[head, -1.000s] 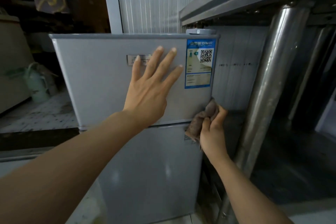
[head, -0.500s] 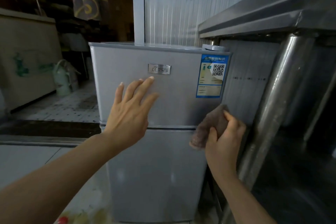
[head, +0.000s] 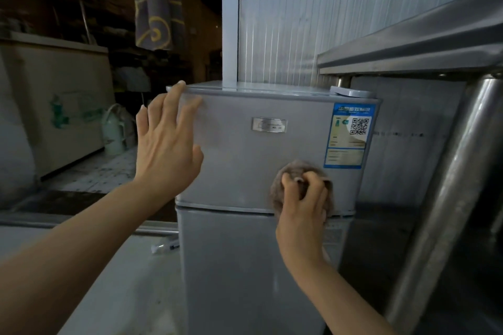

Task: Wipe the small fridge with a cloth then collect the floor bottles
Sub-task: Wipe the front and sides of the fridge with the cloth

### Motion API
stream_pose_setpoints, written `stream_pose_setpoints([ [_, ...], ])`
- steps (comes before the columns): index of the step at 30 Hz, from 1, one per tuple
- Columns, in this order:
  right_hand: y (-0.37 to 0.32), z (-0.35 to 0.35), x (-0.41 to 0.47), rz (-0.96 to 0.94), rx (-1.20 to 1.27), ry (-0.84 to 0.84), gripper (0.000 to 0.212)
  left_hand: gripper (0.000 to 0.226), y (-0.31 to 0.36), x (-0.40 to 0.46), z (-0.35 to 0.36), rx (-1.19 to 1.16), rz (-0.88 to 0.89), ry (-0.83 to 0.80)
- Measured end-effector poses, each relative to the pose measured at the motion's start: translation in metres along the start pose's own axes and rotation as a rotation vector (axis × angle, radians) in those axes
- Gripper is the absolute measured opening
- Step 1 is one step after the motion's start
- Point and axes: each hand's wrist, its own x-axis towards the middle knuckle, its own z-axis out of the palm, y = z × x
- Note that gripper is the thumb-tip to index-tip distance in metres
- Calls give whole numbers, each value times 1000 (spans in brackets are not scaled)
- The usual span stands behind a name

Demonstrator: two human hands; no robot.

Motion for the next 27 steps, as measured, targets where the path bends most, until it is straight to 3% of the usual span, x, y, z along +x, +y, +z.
stream_pose_setpoints([
  [4, -31, 11, -17, -150, 33, -93, 70, 75, -29, -7, 6, 2, 79, -32],
  [7, -54, 15, -13, -291, 174, -129, 54, 72, -52, -10, 10, -51, 154, -20],
  [9, -76, 13, 1, -272, 275, -35, 35, 74, -73, -10, 12, -101, 155, -11],
  [11, -108, 5, 27, -232, 319, 115, 35, 75, -96, -7, 13, -145, 139, -17],
  [15, -163, -5, 84, -175, 192, 314, 50, 75, -127, 8, 16, -262, 160, -56],
  [21, -189, 28, 106, -30, -124, 414, 40, 70, -136, 24, 28, -426, 299, -51],
  [27, -171, 71, 34, -175, -277, 298, 45, 75, -140, 20, 45, -605, 317, -77],
])
